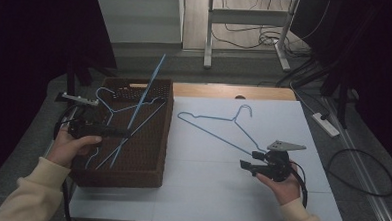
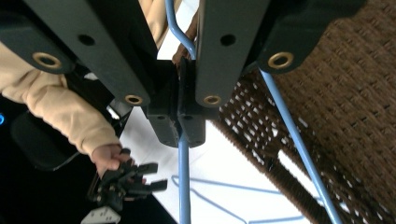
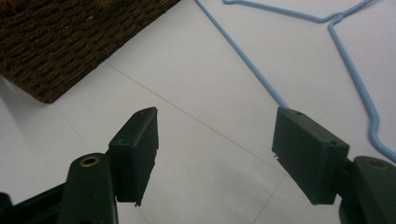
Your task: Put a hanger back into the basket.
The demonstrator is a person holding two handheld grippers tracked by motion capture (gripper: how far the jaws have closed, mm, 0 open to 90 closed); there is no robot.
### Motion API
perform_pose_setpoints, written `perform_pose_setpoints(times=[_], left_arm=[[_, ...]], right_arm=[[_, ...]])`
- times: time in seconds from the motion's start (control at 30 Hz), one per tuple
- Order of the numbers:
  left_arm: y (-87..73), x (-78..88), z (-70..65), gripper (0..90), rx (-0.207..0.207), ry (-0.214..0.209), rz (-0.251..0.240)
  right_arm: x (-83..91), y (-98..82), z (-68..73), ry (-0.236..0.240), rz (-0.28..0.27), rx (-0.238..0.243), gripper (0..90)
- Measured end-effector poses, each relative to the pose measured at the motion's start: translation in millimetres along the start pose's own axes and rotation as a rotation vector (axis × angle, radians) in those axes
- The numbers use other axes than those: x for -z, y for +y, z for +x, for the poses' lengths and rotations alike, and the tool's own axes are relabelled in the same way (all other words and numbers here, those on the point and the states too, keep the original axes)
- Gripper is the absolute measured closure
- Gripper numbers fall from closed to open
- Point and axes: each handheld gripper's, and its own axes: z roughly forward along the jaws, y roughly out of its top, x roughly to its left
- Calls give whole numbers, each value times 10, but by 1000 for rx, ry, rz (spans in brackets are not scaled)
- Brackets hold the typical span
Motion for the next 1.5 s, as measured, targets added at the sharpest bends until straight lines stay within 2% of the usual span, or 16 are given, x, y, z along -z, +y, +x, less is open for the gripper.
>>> perform_pose_setpoints(times=[0.37,0.5,0.63,0.9,1.1,1.3,1.5], left_arm=[[-127,42,199,871,14,19,73],[-158,56,253,870,35,8,70],[-153,51,286,868,41,15,81],[-71,36,317,870,14,17,123],[-76,23,387,870,32,37,166],[-111,8,490,870,55,40,176],[-155,-65,620,870,85,96,203]], right_arm=[[-3,-9,-9,-2,2,-7,320],[-8,-8,-5,-4,6,-3,320],[-13,-9,-5,-5,8,-3,320],[-14,-12,-7,-6,9,-2,320],[-12,-16,-11,-6,9,-5,320],[-21,-17,-10,-7,13,-4,321],[-35,-21,-9,-6,18,-5,320]])
